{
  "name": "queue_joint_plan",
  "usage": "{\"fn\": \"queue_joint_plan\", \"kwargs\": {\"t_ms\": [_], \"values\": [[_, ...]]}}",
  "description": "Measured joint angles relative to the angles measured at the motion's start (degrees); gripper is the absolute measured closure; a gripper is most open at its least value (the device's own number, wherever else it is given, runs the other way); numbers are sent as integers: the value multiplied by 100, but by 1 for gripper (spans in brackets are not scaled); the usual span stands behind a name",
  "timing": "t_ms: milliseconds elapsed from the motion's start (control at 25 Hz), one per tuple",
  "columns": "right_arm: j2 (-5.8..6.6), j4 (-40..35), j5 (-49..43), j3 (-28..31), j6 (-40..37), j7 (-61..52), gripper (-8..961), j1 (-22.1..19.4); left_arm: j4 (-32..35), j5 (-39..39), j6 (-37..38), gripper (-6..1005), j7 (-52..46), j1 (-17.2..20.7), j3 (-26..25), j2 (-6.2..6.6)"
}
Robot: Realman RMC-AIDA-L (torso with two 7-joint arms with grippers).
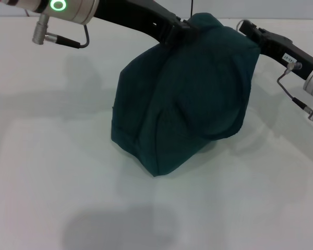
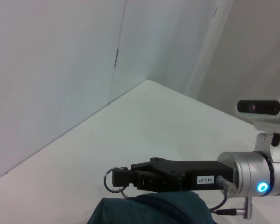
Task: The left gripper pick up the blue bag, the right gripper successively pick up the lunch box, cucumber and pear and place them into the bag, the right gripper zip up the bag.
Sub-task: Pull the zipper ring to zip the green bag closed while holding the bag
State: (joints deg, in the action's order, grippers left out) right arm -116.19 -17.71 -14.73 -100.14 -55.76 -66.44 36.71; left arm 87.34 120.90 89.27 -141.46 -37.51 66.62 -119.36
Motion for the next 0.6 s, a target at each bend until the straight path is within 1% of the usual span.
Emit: {"fn": "queue_joint_plan", "kwargs": {"t_ms": [320,600], "values": [[-1,57,0,7,13,-7,918,-3,-16,-212,-37,965,113,62,-62,-4],[0,47,27,5,-43,-87,915,-77,-131,-237,-143,961,216,109,-62,-11]]}}
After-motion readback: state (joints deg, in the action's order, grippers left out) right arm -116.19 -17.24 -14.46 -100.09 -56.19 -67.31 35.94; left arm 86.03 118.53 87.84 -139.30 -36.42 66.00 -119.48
